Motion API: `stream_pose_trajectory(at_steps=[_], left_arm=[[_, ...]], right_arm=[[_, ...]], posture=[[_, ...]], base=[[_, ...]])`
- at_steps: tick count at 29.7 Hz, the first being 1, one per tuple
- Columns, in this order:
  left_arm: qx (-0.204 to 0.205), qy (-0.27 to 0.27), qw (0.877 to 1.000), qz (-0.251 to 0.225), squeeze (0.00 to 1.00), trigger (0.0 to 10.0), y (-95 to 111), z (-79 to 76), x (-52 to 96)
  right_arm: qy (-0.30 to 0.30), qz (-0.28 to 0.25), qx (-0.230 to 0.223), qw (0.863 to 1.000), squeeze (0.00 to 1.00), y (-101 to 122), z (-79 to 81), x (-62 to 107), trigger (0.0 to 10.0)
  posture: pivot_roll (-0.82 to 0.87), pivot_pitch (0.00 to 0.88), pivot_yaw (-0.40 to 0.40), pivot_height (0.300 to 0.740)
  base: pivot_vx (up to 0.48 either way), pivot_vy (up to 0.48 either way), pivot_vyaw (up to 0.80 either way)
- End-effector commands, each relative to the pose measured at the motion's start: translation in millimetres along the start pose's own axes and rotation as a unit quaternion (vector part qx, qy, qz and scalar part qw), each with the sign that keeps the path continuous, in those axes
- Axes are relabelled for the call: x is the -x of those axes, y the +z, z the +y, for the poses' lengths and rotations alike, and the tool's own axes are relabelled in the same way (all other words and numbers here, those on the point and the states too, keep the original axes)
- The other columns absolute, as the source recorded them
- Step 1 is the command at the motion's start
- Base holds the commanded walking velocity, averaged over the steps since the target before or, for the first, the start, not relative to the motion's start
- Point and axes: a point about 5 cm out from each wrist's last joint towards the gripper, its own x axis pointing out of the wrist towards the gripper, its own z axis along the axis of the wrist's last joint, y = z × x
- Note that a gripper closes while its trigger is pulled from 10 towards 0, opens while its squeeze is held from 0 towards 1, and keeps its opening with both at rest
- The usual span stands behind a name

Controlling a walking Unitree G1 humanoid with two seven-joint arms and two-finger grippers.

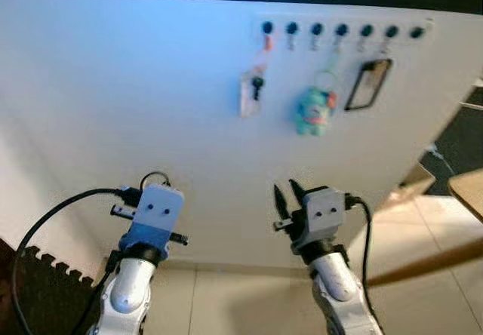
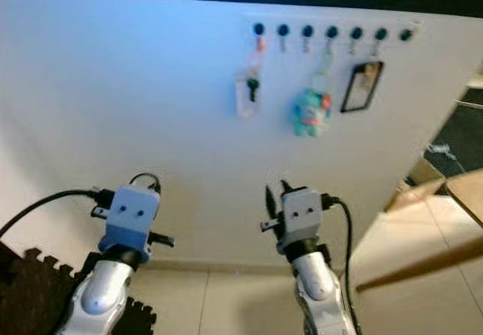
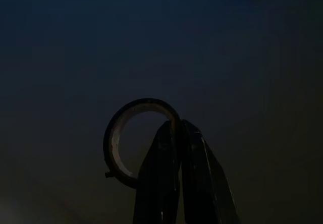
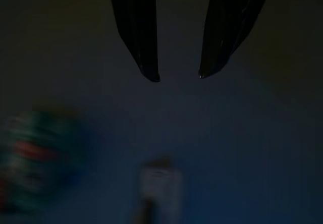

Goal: Hang keys on a hook

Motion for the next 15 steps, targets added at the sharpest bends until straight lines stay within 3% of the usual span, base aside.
stream_pose_trajectory(at_steps=[1,9,15], left_arm=[[-0.006,-0.004,1.0,0.001,0.0,10.0,-0.3,-1.9,0.6],[-0.01,-0.006,1.0,-0.004,0.0,10.0,1.1,-2.7,0.5],[-0.018,0.0,0.999,-0.033,0.0,10.0,9.4,-2.2,1.2]], right_arm=[[-0.002,0.007,0.007,1.0,0.0,-3.3,-2.9,3.5,10.0],[0.005,0.023,0.007,1.0,0.0,-11.4,-1.6,8.2,10.0],[0.028,0.099,0.016,0.995,0.0,-49.7,0.8,33.2,10.0]], posture=[[0.17,0.158,-0.022,0.74],[0.16,0.16,-0.024,0.74],[0.17,0.156,-0.028,0.74]], base=[[0.398,0.0,0.0],[0.39,0.0,0.0],[0.281,0.0,0.0]])
